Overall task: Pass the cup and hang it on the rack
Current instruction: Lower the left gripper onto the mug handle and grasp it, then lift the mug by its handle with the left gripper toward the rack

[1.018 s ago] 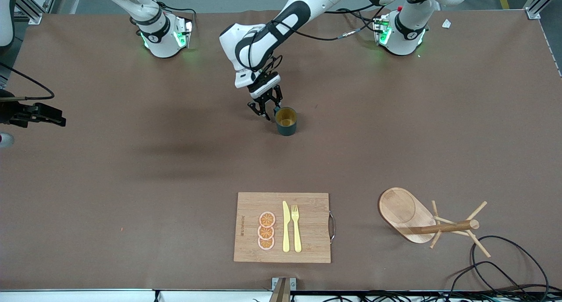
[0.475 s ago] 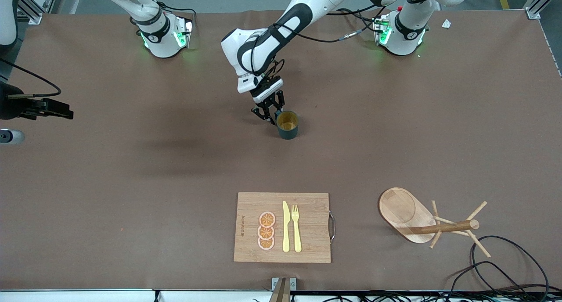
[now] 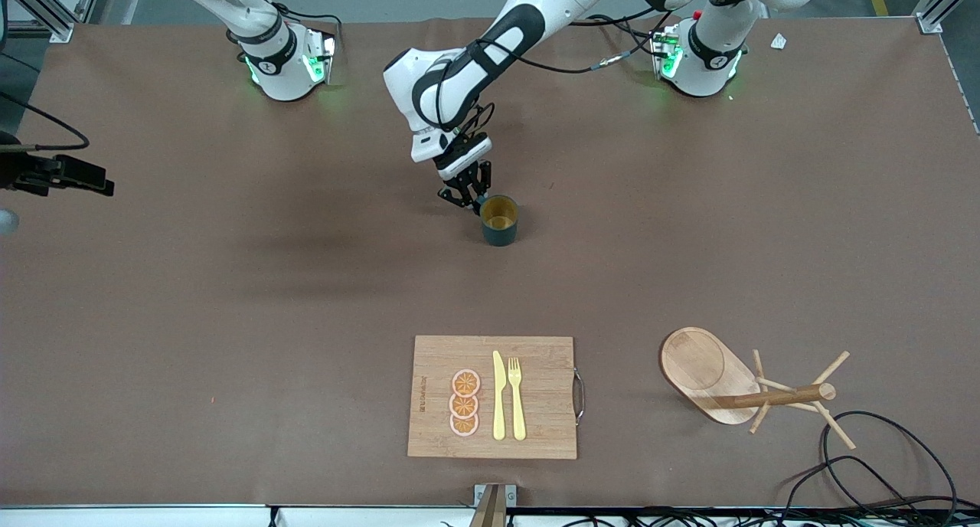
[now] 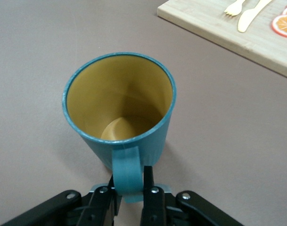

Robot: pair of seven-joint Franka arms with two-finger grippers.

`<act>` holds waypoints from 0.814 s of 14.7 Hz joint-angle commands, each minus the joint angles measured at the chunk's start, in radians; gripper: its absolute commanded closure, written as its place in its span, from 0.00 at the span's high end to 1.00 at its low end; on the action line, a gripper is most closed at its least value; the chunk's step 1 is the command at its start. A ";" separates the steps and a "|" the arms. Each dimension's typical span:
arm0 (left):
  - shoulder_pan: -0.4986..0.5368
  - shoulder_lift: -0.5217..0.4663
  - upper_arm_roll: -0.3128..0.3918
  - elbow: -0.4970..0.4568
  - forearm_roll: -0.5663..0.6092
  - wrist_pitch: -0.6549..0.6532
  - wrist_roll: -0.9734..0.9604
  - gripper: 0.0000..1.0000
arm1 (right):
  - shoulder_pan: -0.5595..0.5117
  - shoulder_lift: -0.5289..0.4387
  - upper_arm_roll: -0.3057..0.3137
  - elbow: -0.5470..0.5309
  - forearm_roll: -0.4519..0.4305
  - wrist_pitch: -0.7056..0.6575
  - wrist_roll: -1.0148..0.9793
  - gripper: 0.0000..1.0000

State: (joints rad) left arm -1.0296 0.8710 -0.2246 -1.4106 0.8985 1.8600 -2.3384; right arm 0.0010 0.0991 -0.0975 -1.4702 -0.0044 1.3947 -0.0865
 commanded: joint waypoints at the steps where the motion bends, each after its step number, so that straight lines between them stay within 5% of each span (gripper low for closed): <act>1: 0.046 -0.052 -0.004 0.008 -0.009 -0.016 0.066 0.01 | -0.010 -0.103 0.009 -0.119 0.018 0.036 0.014 1.00; 12: 0.362 -0.291 -0.018 0.117 -0.432 0.002 0.543 0.01 | -0.010 -0.210 0.010 -0.188 0.027 0.041 0.065 1.00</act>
State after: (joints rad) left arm -0.7190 0.6022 -0.2302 -1.3054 0.5353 1.8593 -1.8616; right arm 0.0010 -0.0645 -0.0954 -1.6088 0.0037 1.4140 -0.0402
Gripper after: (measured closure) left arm 0.789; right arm 0.000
